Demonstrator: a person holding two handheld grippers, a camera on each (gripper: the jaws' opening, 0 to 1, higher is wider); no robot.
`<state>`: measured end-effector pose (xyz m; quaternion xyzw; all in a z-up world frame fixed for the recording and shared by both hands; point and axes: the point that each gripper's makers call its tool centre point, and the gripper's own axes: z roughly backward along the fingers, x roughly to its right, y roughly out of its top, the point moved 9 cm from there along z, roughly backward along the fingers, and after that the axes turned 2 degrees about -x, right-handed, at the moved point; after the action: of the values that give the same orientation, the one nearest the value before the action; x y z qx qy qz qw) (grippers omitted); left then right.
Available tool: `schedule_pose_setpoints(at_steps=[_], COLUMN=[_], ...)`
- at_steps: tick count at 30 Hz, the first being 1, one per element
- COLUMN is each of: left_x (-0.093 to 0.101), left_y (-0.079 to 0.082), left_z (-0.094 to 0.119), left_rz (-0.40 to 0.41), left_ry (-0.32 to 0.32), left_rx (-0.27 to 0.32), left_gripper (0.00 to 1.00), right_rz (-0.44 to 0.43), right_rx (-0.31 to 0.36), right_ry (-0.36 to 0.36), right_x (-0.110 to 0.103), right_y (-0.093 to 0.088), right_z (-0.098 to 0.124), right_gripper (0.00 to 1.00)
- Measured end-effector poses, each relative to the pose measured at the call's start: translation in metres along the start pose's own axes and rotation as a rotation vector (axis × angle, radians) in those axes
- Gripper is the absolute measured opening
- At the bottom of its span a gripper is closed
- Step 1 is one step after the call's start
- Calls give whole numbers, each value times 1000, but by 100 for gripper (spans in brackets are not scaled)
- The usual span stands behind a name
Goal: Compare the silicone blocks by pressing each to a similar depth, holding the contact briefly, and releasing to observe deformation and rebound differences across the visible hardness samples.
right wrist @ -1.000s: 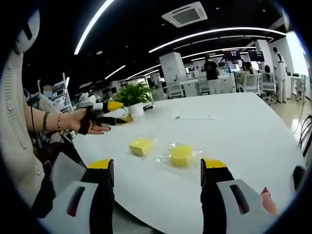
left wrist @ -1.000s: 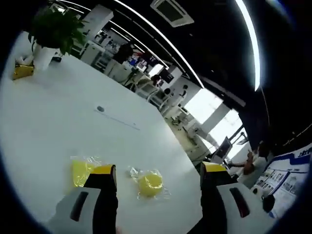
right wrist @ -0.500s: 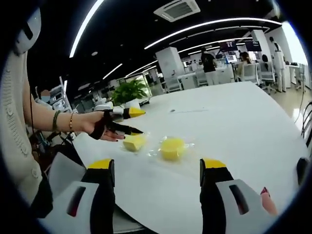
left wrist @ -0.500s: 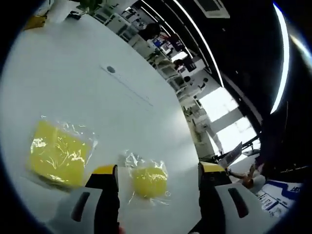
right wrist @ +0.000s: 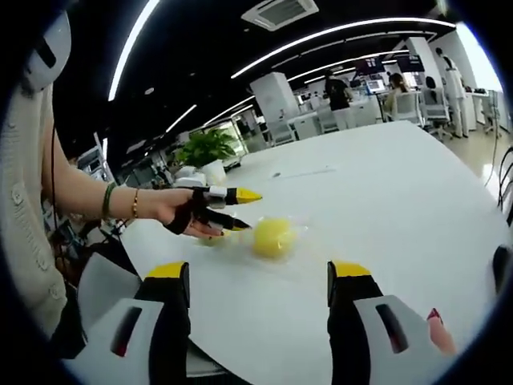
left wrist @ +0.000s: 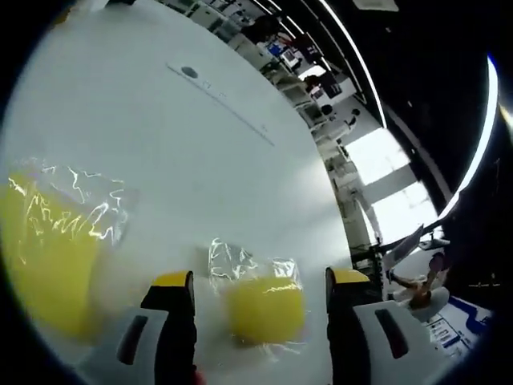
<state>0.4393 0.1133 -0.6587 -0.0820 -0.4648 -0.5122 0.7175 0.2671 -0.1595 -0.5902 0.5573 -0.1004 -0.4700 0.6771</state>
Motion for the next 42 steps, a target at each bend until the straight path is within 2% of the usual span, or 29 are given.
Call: schedule_pose_setpoints(at_steps=[1, 4, 10, 16, 20, 28, 31, 32, 34, 36, 39, 42], left_x=[-1, -2, -5, -13, -17, -16, -15, -13, -10, -7, 0, 9], left_y=[0, 1, 5, 5, 6, 4, 4, 3, 4, 4, 5, 5], left_z=[-2, -7, -12, -16, -20, -22, -23, -23, -23, -22, -20, -17], left_rz=[6, 36, 3, 18, 83, 13, 19, 11, -66, -107, -117, -171], left_ry=[1, -7, 14, 26, 16, 3, -7, -4, -2, -2, -17, -38], left_rx=[-2, -6, -18, -26, -17, -21, -13, -12, -6, -2, 0, 5], left_gripper=[64, 54, 36, 18, 13, 4, 0, 0, 0, 0, 0, 0], right_rz=[-4, -15, -32, -50, -59, -66, -62, -58, -53, -41, -33, -16], right_rx=[-3, -3, -4, -20, -19, -34, -33, -35, -38, -37, -33, -41], right_ry=[-1, -4, -10, -11, -14, -15, -11, -11, -10, -12, -11, -14], right_x=[1, 4, 9, 11, 12, 14, 14, 14, 13, 12, 10, 7], right_y=[-1, -3, -7, -13, -14, -17, -15, -15, -14, -12, -9, -7], right_z=[0, 0, 0, -1, 0, -1, -2, -3, -3, -2, -1, 2], right_gripper=[64, 64, 63, 61, 60, 58, 58, 58, 59, 60, 61, 61])
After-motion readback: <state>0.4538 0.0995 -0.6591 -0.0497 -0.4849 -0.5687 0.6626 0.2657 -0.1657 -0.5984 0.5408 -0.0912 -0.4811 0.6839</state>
